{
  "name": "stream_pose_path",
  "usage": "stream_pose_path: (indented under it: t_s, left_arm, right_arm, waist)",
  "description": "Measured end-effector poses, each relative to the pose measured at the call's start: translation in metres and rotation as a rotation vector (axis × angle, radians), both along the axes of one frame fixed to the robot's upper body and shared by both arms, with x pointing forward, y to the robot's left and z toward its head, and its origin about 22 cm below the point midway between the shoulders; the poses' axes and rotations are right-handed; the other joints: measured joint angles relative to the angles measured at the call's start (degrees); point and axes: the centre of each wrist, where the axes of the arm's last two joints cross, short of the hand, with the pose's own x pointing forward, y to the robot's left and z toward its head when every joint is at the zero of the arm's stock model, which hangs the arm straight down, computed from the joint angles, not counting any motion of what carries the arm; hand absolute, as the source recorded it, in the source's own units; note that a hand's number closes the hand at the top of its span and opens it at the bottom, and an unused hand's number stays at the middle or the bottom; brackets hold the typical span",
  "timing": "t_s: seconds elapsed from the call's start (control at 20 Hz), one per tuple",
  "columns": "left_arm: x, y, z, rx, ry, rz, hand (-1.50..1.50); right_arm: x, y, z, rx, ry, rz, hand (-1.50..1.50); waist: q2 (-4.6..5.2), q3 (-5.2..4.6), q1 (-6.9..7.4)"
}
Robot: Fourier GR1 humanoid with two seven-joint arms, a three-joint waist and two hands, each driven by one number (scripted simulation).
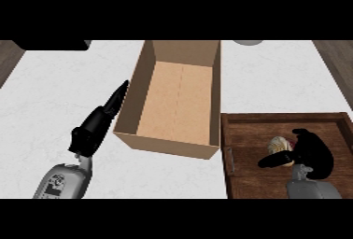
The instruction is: Pick the cupcake from the tray and place it in the cardboard box
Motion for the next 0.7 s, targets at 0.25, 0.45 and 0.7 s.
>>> stream_pose_path:
  t_s: [0.25, 0.45, 0.7]
  left_arm:
    - [0.002, 0.0, 0.0, 0.001, -0.005, -0.001, 0.0]
    - [0.0, 0.001, -0.001, 0.0, 0.006, -0.007, 0.0]
    - [0.001, -0.006, 0.004, 0.002, -0.002, -0.055, 0.0]
  right_arm:
    - [0.002, -0.002, -0.001, -0.025, -0.002, 0.033, 1.5]
    - [0.003, -0.001, -0.002, -0.088, -0.008, 0.05, 1.5]
    - [0.009, 0.027, 0.016, -0.167, -0.08, 0.506, 1.5]
  waist:
    - [-0.07, -0.07, 0.03]
    - [-0.07, -0.05, 0.11]
    - [0.36, 0.19, 3.46]
